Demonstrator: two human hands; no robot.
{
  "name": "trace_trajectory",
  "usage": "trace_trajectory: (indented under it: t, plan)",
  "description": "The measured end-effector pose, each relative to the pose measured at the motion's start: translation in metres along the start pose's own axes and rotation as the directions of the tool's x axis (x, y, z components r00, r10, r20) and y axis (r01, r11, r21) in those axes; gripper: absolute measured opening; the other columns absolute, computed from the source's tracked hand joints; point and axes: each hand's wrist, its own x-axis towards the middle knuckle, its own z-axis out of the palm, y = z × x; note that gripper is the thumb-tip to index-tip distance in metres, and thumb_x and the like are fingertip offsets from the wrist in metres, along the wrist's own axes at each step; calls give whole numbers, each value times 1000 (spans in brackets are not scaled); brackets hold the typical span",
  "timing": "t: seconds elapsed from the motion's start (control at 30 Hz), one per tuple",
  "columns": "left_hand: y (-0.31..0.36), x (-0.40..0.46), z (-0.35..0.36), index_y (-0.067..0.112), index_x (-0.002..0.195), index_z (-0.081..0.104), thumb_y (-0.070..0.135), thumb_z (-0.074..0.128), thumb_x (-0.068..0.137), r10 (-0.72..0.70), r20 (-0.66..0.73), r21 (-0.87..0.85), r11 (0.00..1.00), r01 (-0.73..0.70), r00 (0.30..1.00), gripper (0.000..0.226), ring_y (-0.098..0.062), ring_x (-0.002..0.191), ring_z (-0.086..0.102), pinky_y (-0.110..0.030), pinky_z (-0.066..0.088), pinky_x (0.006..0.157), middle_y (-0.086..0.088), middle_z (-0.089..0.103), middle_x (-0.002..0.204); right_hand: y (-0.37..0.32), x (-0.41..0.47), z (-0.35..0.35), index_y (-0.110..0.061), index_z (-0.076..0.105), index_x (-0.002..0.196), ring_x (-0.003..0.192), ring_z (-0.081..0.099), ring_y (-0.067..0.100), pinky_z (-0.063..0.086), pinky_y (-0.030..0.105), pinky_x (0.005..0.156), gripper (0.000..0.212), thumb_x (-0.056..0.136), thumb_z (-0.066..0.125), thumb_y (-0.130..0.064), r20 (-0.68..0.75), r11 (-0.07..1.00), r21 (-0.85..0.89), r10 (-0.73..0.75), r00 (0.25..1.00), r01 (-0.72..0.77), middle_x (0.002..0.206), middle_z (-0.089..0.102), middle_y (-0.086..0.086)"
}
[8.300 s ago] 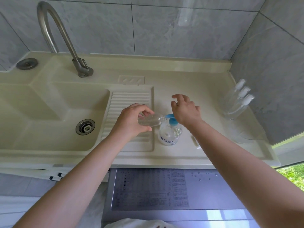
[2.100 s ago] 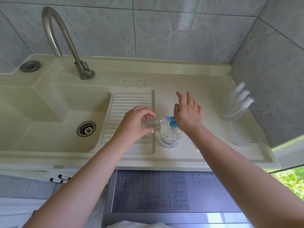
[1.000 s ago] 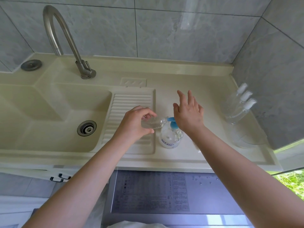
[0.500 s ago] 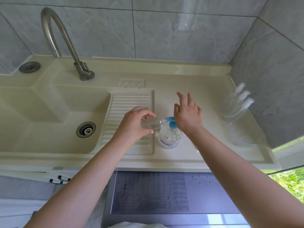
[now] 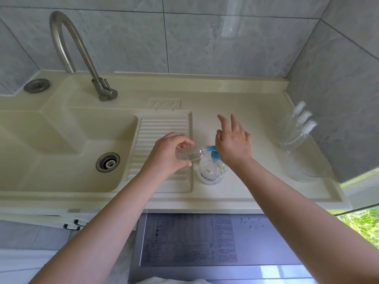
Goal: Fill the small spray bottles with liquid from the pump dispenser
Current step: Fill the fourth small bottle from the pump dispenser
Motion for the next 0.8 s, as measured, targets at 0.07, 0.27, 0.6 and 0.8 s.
trace_trajectory:
  t: [0.07,0.27,0.6,0.8]
  plan:
    - [1,1,0,29,100,73,9,93,54,0,2,2,1000,0,1000,54,-7,88,61,-12,45,82,8,62,95,0,1,1,-30,21,156,151,16,30,15,47,118,51,106,28,-26,-9,1000,-28,-3,1000,2,166,10,12]
    - [1,0,1,28,100,72,9,92,54,7,3,12,1000,-8,1000,54,-7,87,60,-12,45,81,6,62,96,-2,1,-3,-32,18,157,153,13,29,12,47,118,52,106,29,-35,18,999,21,32,999,-32,167,5,11]
    - [2,0,3,27,102,73,10,92,55,-4,5,32,999,4,1000,54,-5,87,59,-1,38,75,8,61,95,1,-1,1,-32,24,155,150,20,29,15,47,116,49,105,27,-30,32,994,89,58,998,-60,167,10,11]
    - [1,1,0,28,101,73,10,93,55,-13,-4,7,1000,13,1000,54,-6,88,60,-3,40,78,7,62,96,-1,2,-4,-31,22,156,150,20,28,14,47,117,51,105,28,-31,48,995,81,55,997,-59,167,8,12]
